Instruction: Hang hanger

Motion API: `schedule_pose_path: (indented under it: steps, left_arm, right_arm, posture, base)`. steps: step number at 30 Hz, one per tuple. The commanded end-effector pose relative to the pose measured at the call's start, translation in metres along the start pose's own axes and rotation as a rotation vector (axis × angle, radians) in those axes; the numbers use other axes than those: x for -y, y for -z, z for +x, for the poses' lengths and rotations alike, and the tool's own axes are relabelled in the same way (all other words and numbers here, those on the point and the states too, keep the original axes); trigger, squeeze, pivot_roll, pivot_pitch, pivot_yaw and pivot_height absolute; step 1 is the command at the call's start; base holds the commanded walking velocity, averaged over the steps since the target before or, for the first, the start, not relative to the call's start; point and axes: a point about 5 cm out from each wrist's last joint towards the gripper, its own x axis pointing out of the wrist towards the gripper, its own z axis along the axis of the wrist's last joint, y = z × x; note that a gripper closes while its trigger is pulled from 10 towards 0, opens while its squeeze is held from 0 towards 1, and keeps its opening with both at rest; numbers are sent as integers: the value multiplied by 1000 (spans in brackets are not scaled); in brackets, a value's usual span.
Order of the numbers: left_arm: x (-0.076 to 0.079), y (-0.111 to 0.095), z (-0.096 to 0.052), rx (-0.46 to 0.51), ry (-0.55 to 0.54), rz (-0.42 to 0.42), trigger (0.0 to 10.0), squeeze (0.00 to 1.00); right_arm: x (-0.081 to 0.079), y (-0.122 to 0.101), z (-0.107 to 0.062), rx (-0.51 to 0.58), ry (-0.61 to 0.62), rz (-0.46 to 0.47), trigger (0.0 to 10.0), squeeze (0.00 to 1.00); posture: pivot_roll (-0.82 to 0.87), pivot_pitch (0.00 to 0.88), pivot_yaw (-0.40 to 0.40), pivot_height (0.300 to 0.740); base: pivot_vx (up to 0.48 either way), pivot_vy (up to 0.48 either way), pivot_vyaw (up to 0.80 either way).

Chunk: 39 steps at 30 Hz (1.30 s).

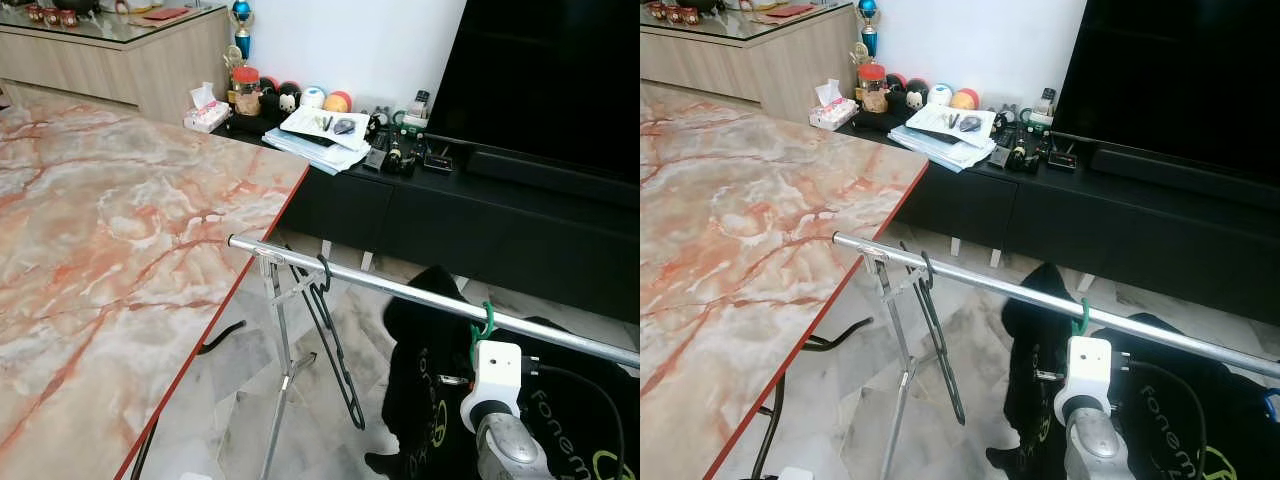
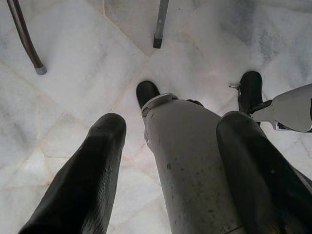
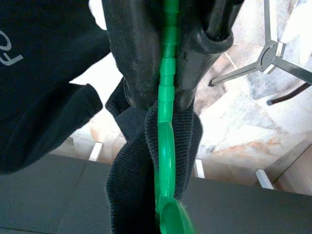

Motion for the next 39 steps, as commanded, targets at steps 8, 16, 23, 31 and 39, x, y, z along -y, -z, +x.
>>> schedule_pose_path:
  steps: [8, 16, 23, 31, 39]
  left_arm:
    - [3, 6, 0, -26, 7, 3, 10000, 0]
    - [2, 5, 0, -25, 3, 7, 10000, 0]
    - [2, 6, 0, -26, 2, 12, 10000, 0]
    - [2, 8, 0, -27, -4, 17, 10000, 0]
    - [3, 13, -1, -31, -28, 8, 10000, 0]
  right_arm:
    - [4, -15, -11, 168, 14, 36, 0, 0]
    - [4, -12, -26, 223, 12, 74, 0, 0]
    - [0, 25, -51, 79, -45, 64, 0, 0]
    - [10, 26, -54, 78, -5, 73, 0, 0]
    - [12, 45, -40, -12, 64, 234, 10000, 0]
  posture:
    - [49, 79, -60, 740]
    - [43, 74, -62, 740]
    - [30, 72, -60, 740]
    - [21, 83, -55, 740]
    - [38, 78, -53, 740]
  base:
    - [0, 0, 0]
    - [0, 0, 0]
    - [0, 0, 0]
    - [0, 0, 0]
    - [0, 0, 0]
